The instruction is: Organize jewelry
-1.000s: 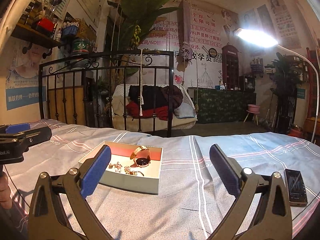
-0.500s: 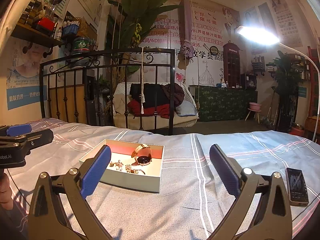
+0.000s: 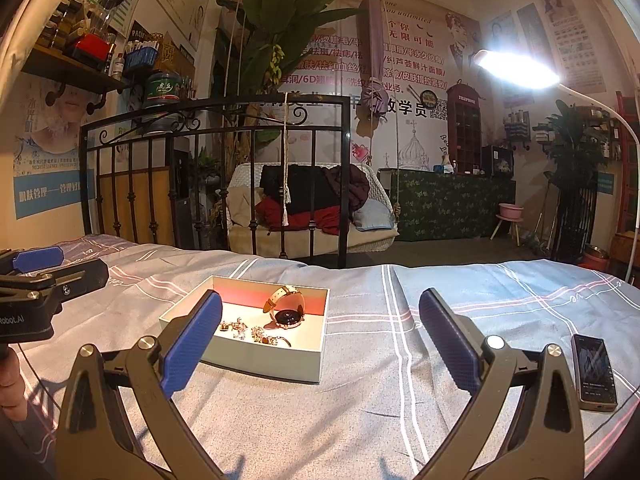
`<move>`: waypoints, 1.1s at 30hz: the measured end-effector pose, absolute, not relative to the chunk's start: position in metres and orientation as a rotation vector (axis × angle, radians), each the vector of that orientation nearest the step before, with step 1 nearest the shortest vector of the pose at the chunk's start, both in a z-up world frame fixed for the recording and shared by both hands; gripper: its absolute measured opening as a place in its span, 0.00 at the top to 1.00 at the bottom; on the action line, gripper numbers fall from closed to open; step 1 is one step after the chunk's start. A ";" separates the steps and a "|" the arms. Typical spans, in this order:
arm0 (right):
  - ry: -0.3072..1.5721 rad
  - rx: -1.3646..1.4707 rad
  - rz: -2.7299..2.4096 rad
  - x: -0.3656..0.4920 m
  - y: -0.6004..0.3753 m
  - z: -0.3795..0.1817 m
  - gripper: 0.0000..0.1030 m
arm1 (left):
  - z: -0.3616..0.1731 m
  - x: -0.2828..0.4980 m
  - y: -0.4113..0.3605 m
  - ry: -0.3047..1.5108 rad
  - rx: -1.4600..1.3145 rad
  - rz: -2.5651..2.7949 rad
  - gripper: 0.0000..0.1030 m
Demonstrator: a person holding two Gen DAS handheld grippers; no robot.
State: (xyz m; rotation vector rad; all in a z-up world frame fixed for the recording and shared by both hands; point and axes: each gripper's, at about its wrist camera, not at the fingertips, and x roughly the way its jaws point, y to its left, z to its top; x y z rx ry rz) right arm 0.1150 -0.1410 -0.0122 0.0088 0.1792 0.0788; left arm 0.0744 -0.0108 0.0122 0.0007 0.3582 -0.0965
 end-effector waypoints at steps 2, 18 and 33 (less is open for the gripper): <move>0.179 0.010 0.080 0.115 -0.141 -0.012 0.06 | 0.012 0.074 -0.011 0.358 0.002 -0.095 0.07; 0.164 0.013 0.085 0.110 -0.142 -0.009 0.06 | 0.010 0.076 -0.007 0.373 -0.005 -0.088 0.06; 0.148 -0.005 0.091 0.102 -0.140 -0.002 0.06 | 0.011 0.074 -0.008 0.387 -0.028 -0.076 0.06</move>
